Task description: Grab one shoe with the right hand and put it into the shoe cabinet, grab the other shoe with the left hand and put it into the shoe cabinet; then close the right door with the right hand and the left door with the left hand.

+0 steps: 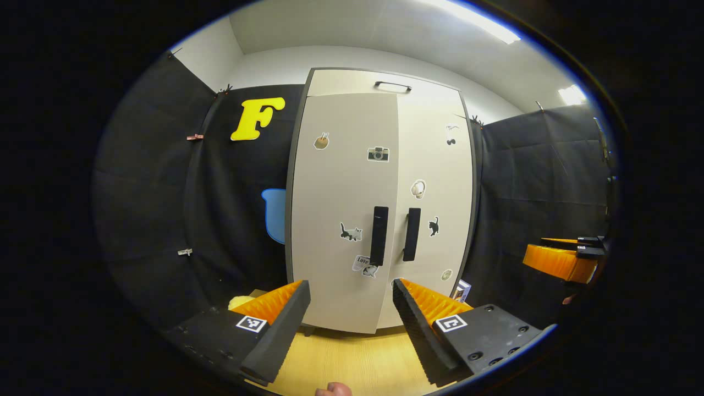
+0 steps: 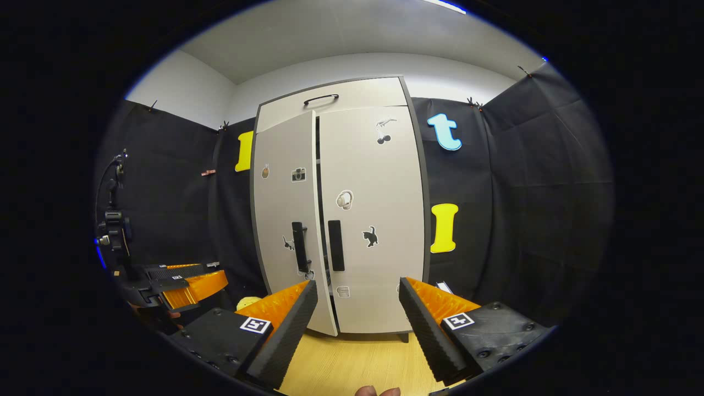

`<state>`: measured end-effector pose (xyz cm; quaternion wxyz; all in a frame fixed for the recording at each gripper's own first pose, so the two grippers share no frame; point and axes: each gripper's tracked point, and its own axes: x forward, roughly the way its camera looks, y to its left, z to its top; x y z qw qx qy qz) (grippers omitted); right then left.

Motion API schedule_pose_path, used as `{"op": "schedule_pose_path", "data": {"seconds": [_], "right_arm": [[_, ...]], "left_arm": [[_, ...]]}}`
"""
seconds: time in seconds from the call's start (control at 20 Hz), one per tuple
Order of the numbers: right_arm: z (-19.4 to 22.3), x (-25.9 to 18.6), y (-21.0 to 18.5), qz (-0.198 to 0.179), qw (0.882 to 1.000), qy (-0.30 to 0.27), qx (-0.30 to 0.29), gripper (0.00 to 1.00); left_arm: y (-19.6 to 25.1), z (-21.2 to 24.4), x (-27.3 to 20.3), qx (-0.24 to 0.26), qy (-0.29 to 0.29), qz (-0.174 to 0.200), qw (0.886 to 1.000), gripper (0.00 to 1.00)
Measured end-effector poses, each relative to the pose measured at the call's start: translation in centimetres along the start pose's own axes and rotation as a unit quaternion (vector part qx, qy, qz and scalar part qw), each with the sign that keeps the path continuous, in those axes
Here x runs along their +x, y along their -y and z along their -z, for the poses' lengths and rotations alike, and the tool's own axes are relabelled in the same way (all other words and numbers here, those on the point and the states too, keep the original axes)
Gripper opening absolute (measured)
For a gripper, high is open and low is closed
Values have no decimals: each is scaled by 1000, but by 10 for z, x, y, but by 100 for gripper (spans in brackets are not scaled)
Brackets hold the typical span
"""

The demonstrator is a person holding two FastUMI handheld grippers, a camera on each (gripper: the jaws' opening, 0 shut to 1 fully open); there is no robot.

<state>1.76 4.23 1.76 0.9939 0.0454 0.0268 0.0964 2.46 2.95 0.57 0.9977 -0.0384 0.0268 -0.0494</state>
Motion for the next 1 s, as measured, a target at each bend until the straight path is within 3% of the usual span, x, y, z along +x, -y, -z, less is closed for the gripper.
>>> {"op": "schedule_pose_path", "data": {"seconds": [1.0], "right_arm": [[-1,0,-2,4,1000,-1,2,98]], "left_arm": [[8,3,-4,8,-7,14,1000,95]]}}
